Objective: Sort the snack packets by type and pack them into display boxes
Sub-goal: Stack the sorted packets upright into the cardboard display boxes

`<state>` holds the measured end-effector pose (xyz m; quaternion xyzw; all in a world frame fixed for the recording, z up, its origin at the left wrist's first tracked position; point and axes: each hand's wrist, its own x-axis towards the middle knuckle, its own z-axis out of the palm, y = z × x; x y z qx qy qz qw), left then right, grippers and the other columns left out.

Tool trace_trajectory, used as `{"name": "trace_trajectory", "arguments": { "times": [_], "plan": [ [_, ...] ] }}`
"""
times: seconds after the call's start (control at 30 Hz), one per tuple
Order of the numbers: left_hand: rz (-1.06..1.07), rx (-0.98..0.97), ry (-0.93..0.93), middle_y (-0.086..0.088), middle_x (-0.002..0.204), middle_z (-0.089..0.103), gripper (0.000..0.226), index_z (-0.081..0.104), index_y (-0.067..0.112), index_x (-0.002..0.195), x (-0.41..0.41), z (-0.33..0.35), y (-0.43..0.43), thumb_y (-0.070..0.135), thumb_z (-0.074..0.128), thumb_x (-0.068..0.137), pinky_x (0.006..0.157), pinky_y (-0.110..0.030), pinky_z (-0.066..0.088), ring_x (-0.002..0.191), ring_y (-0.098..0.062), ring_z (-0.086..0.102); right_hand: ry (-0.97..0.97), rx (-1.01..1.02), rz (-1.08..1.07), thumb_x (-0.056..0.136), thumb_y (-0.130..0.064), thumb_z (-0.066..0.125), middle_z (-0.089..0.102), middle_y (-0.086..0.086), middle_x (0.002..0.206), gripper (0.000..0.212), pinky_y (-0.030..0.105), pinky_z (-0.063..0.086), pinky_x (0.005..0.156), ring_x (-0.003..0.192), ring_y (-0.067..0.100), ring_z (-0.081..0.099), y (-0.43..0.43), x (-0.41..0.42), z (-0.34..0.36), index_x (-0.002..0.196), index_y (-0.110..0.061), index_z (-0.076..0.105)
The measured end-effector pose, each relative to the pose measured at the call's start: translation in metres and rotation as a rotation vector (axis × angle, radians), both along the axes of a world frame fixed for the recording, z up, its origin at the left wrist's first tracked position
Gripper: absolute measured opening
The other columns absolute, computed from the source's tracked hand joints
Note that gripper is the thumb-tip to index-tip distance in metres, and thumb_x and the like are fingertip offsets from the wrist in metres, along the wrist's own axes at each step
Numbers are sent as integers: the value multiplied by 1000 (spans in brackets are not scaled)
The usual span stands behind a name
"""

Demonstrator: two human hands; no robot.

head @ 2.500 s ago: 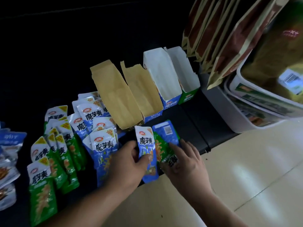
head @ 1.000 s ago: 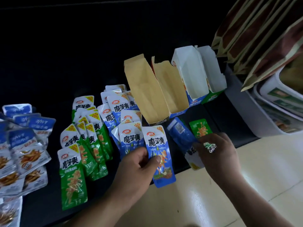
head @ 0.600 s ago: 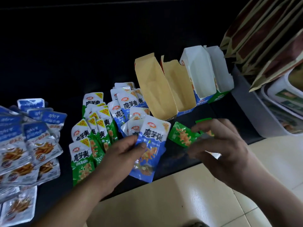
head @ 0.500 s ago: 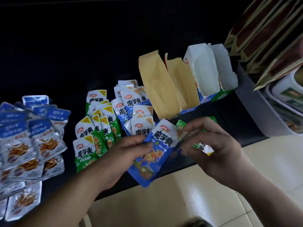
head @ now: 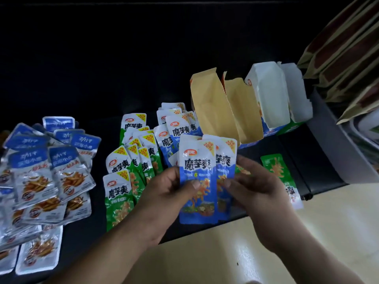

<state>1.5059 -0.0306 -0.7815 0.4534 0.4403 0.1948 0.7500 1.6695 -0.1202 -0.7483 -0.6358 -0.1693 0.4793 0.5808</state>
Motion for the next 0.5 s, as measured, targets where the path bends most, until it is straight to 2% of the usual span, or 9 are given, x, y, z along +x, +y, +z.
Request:
{"name": "trace_trajectory", "arguments": {
  "times": [0.1, 0.17, 0.27, 0.33, 0.4, 0.47, 0.5],
  "plan": [
    [-31, 113, 66, 7, 108, 79, 31, 67, 26, 122, -1, 3, -4, 8, 68, 97, 88, -26, 59, 104, -11, 75, -66, -33, 47, 100, 9, 54, 80, 9, 100, 35, 36, 63, 65, 90, 28, 78, -1, -11, -1, 115, -14, 75],
    [-77, 152, 107, 14, 107, 79, 32, 65, 33, 124, -1, 4, -9, 14, 68, 99, 85, -23, 59, 101, -5, 75, -176, -18, 137, 102, 10, 49, 81, 3, 100, 40, 28, 60, 69, 91, 20, 78, 3, -15, -1, 112, -16, 77],
    [20, 136, 121, 12, 103, 79, 32, 65, 30, 121, -3, 3, -5, 9, 70, 97, 77, -21, 60, 95, -7, 76, -328, -42, 192, 101, 6, 54, 81, -5, 95, 43, 21, 57, 69, 87, 12, 76, 16, -16, -7, 105, -27, 80],
    [138, 188, 163, 15, 94, 79, 29, 65, 28, 113, -5, 1, 5, 7, 73, 93, 67, -14, 56, 85, -5, 76, -405, -70, 131, 99, 1, 61, 80, -6, 89, 39, 24, 57, 65, 80, 13, 73, 23, -14, -14, 96, -32, 80],
    [208, 263, 213, 25, 87, 76, 29, 60, 33, 103, -5, -3, 18, 11, 76, 92, 62, -9, 52, 78, 3, 74, -428, -99, 60, 97, -1, 64, 79, -1, 83, 33, 36, 58, 68, 77, 22, 73, 23, -11, -20, 89, -30, 79],
    [224, 337, 257, 29, 85, 73, 29, 57, 35, 100, 1, -7, 31, 16, 78, 92, 62, -9, 51, 77, 7, 71, -391, -132, -2, 97, -3, 64, 78, 3, 80, 27, 36, 59, 69, 77, 24, 75, 18, -8, -25, 90, -25, 78],
    [225, 365, 279, 26, 85, 74, 26, 59, 34, 102, 7, -9, 38, 19, 78, 92, 62, -11, 53, 76, 6, 71, -370, -137, -21, 98, -3, 64, 78, 4, 79, 24, 34, 59, 71, 77, 22, 75, 16, -7, -27, 93, -22, 77]
  ]
}}
